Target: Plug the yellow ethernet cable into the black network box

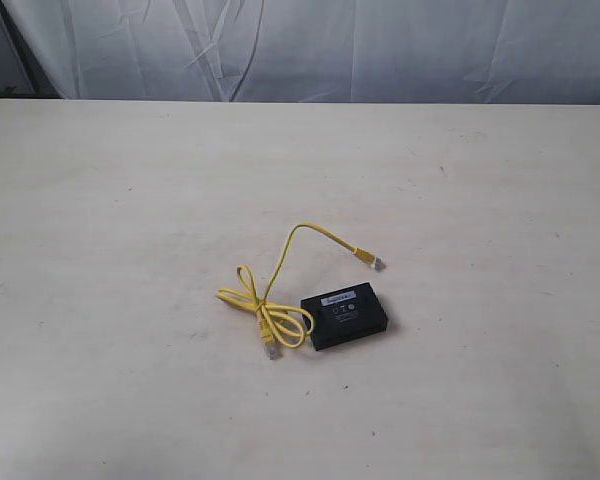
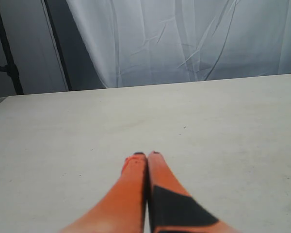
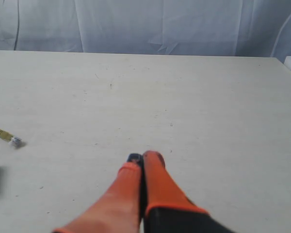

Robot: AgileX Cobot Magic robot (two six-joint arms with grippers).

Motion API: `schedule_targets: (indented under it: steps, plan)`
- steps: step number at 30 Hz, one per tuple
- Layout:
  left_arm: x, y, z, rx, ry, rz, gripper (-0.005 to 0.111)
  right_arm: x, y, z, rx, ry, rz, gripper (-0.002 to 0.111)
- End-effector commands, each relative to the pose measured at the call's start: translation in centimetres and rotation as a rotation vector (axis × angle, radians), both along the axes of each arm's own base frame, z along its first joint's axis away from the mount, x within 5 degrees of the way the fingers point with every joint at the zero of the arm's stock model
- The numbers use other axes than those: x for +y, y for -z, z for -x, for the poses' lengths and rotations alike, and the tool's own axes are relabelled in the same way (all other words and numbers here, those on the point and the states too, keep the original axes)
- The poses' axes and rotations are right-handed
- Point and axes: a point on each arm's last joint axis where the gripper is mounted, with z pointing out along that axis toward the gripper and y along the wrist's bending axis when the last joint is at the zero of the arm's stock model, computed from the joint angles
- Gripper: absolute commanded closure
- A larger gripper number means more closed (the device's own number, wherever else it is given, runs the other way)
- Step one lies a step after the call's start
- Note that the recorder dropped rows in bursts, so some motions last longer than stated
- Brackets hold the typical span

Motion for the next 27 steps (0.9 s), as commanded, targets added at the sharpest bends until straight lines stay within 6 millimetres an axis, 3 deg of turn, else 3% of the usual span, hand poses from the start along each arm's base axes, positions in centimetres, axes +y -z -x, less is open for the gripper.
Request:
schedule_targets:
  steps: [1, 16, 27]
  plan:
    - [0.0, 0.1, 0.0, -0.002, -0.001, 0.006, 0.107, 0.0, 0.0, 0.0, -0.01, -0.005, 0.0, 0.109]
    - [0.0, 0.0, 0.0, -0.015, -0.002, -0.006, 0.107, 0.0, 0.0, 0.0, -0.014, -0.005, 0.0, 0.109]
    - [0.0, -1.5, -0.1, -0.175, 0.005, -0.003, 0.107, 0.0, 0.0, 0.0, -0.014, -0.005, 0.0, 0.109]
